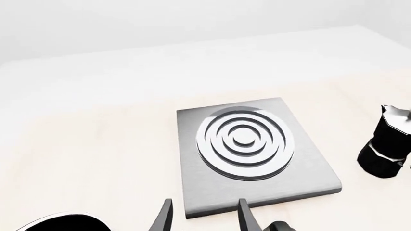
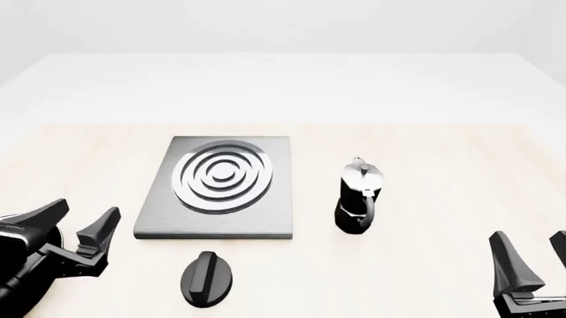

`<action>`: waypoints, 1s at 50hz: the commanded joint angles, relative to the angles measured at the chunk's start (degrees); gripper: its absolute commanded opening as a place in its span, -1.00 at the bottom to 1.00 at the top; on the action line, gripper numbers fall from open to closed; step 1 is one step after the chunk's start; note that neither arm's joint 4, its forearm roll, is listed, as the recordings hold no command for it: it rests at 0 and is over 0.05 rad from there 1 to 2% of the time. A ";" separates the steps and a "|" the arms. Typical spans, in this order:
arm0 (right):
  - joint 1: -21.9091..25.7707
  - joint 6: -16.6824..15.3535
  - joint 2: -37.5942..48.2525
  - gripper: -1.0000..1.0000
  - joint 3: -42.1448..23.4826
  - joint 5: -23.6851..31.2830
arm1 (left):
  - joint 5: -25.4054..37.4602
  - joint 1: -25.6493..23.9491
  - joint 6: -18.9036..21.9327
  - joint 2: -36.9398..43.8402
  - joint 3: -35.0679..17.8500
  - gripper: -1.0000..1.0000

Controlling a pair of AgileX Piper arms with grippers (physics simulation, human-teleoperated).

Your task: Turn on the stove.

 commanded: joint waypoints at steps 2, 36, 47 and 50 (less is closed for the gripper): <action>0.02 -0.50 0.48 1.00 0.00 -0.25 | -0.11 -5.61 -2.77 7.47 -2.54 1.00; -0.16 0.74 -1.40 1.00 0.00 1.26 | -12.16 -18.34 -9.11 25.22 -1.36 1.00; 0.05 0.93 -0.87 1.00 -0.02 1.03 | -18.32 -20.02 -10.16 30.87 -0.59 1.00; 0.06 0.96 -0.81 1.00 0.00 0.99 | -19.24 -20.38 -10.46 32.02 -0.60 1.00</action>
